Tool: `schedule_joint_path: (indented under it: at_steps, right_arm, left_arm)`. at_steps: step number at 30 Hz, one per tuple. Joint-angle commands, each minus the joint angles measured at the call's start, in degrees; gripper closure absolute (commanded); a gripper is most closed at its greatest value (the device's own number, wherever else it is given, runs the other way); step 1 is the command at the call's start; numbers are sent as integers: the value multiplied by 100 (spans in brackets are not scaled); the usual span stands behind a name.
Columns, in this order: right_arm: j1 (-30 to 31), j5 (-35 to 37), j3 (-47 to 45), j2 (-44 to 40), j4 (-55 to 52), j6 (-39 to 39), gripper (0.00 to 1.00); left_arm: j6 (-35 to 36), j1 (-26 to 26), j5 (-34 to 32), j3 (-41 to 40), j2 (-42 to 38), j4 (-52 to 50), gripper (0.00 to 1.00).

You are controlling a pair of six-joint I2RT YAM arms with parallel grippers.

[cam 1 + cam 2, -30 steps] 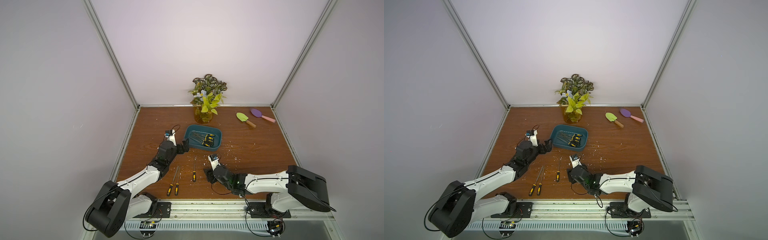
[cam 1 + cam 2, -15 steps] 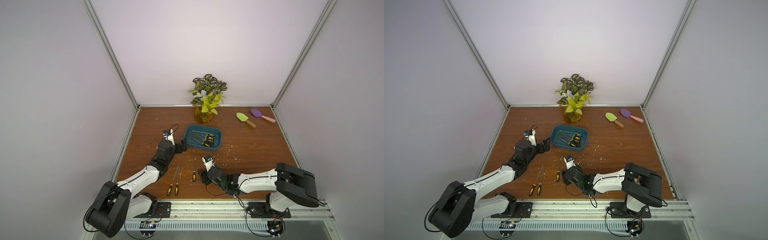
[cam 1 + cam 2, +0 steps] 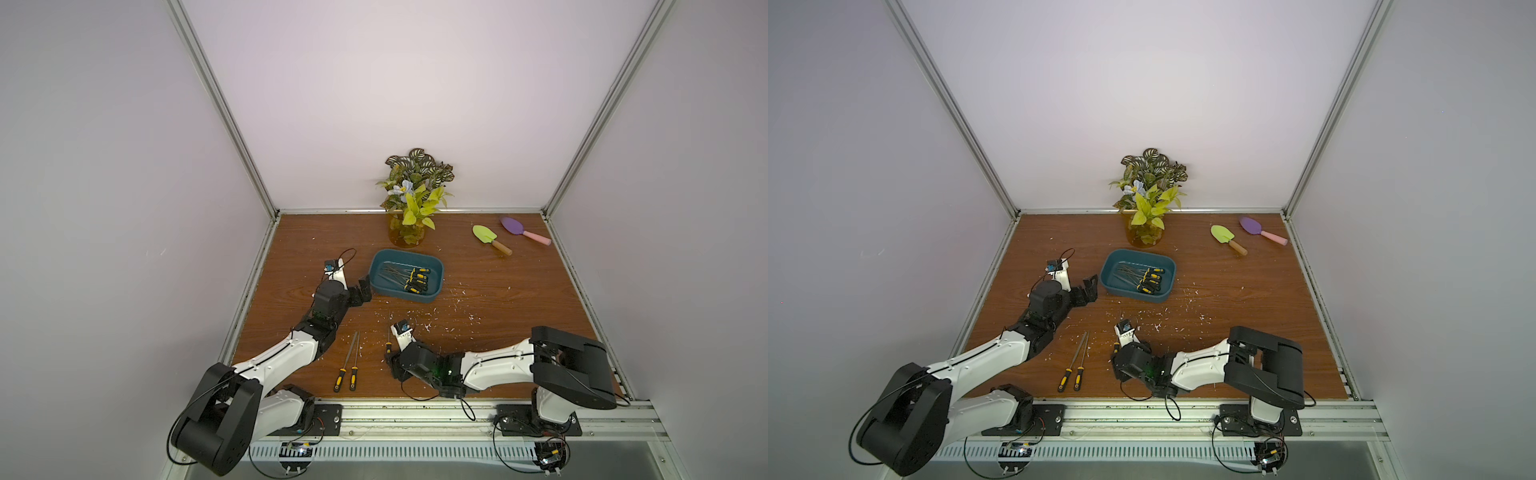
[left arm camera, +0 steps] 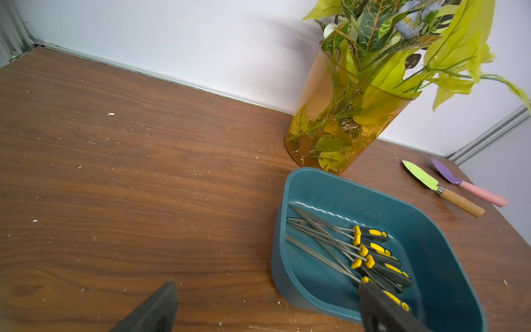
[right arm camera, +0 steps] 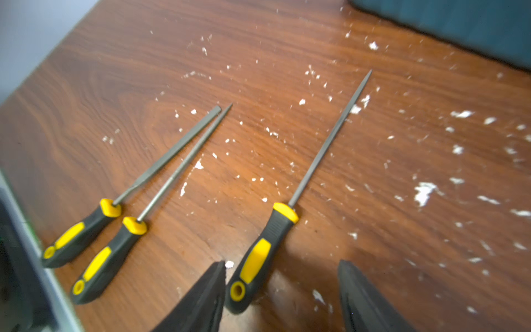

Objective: Put the file tool into the storage box
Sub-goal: Pick up the file tool from the center of the board.

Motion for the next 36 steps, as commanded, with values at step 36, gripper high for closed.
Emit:
schedule_joint_path:
  at_steps: [36]
  right_arm:
    - [357, 1202, 588, 705, -1714, 22, 52]
  left_arm:
    - [65, 79, 106, -37, -77, -9, 0]
